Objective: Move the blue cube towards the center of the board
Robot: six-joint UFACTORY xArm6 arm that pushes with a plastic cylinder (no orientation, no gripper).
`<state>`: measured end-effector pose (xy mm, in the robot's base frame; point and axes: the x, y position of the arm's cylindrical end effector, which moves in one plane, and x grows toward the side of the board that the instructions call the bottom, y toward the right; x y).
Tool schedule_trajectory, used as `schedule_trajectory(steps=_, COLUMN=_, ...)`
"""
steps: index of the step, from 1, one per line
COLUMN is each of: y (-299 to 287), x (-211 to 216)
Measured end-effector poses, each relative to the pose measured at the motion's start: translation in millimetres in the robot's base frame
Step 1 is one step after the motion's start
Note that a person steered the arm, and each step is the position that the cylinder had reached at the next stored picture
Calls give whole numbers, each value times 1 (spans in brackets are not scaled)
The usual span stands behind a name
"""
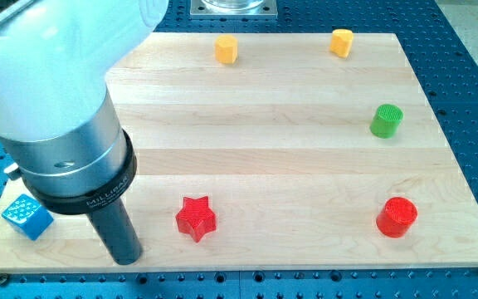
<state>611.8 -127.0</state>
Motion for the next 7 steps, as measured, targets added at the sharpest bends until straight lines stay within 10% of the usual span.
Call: schedule_trajectory(steps=7, y=-7, x=0)
